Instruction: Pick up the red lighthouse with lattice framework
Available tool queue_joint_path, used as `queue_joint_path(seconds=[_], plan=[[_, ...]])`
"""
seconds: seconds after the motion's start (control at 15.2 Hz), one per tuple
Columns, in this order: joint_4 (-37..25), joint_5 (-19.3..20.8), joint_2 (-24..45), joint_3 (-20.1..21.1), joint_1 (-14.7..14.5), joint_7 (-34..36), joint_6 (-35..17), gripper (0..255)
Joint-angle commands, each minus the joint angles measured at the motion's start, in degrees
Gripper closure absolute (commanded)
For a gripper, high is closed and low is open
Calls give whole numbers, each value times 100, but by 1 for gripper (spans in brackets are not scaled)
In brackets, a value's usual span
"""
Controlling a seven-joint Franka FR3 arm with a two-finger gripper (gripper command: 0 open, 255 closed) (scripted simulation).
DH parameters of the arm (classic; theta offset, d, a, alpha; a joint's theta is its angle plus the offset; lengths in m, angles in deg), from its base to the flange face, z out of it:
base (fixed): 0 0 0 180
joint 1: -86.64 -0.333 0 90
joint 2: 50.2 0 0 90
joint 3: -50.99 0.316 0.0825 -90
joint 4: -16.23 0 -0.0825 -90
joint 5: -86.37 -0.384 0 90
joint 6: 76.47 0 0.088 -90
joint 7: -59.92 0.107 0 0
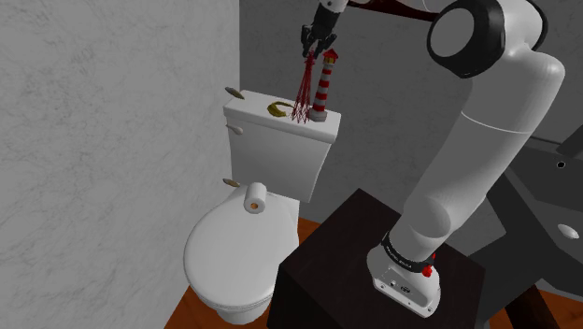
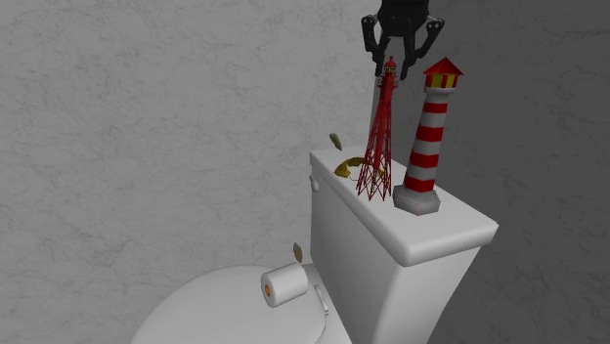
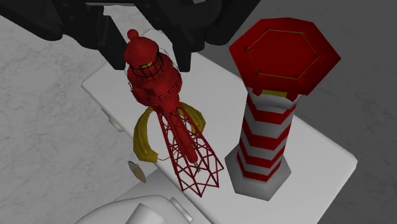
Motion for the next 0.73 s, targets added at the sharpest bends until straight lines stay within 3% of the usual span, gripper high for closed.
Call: queue_joint_path(seconds=[0.0, 0.66], plan=[[-134, 4, 16, 0, 0, 21, 122, 255], [-1242, -40, 264, -24, 57, 86, 988, 255]])
